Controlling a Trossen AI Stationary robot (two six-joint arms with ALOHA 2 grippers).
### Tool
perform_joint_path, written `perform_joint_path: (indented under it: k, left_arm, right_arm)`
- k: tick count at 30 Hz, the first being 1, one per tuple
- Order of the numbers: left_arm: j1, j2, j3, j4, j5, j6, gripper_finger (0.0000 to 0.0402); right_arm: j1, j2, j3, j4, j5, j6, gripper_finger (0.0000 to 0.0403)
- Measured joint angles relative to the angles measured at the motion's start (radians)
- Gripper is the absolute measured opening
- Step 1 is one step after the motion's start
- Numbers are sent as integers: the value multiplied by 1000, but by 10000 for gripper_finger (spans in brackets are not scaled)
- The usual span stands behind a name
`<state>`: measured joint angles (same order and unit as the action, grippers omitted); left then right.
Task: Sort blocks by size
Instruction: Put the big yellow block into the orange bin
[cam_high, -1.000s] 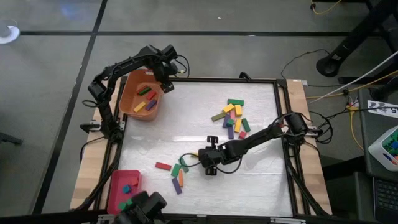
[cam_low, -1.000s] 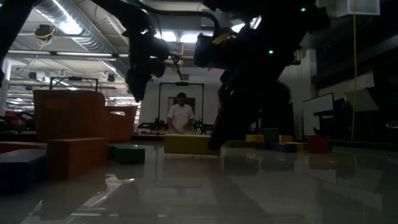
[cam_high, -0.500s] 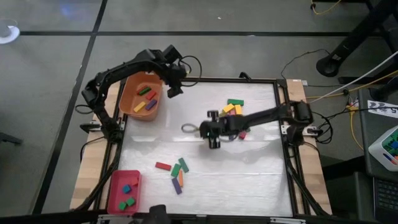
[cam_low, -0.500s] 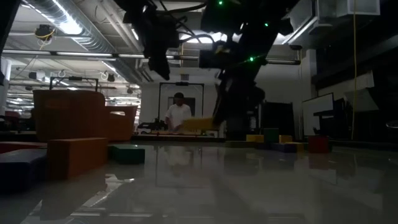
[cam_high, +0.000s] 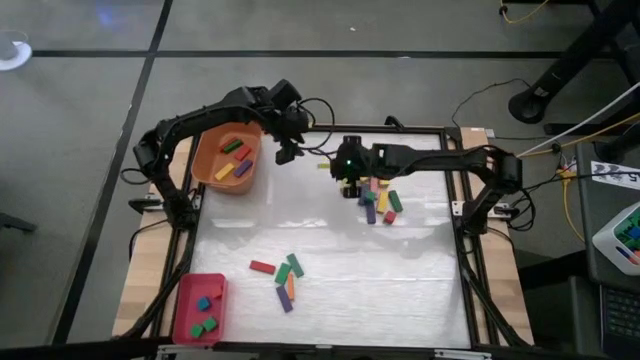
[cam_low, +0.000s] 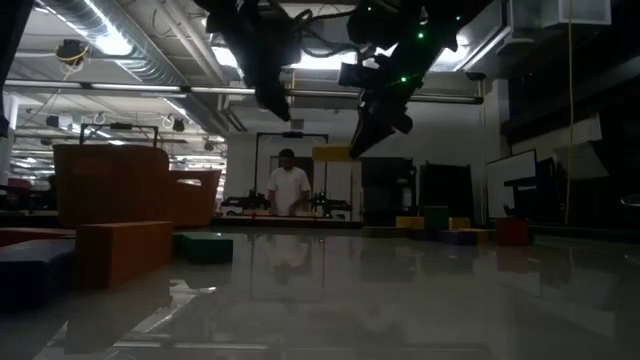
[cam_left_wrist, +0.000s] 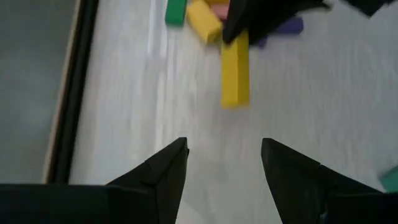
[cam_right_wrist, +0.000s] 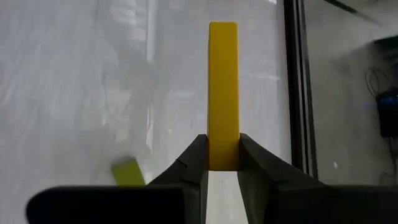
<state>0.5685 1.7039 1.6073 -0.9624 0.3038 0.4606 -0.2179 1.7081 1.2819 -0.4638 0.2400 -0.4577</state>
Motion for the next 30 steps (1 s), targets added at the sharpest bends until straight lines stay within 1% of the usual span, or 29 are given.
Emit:
perform_joint_path:
  k: [3, 6, 11, 13, 21, 26, 30]
  left_arm:
    - [-26, 0, 0, 54, -1, 30, 194]
    - [-57, 0, -4, 107, 0, 49, 194]
    - [-112, 1, -62, 193, -8, 105, 194]
    - [-138, 1, -88, 212, -45, 143, 194]
    - [-198, 0, -161, 289, -243, 177, 194]
    - [-207, 0, -194, 332, -271, 179, 194]
    - [-208, 2, -212, 346, -348, 176, 194]
  right_arm:
    - [-14, 0, 0, 40, -39, -31, 65]
    - [-14, 0, 0, 72, -38, -51, 65]
    - [-12, 0, 0, 112, -33, -78, 66]
    - [-12, 0, 0, 124, -33, -82, 66]
    - [-11, 0, 0, 160, -32, -97, 66]
    - [-11, 0, 0, 191, -43, -96, 66]
    - [-12, 0, 0, 194, -47, -96, 66]
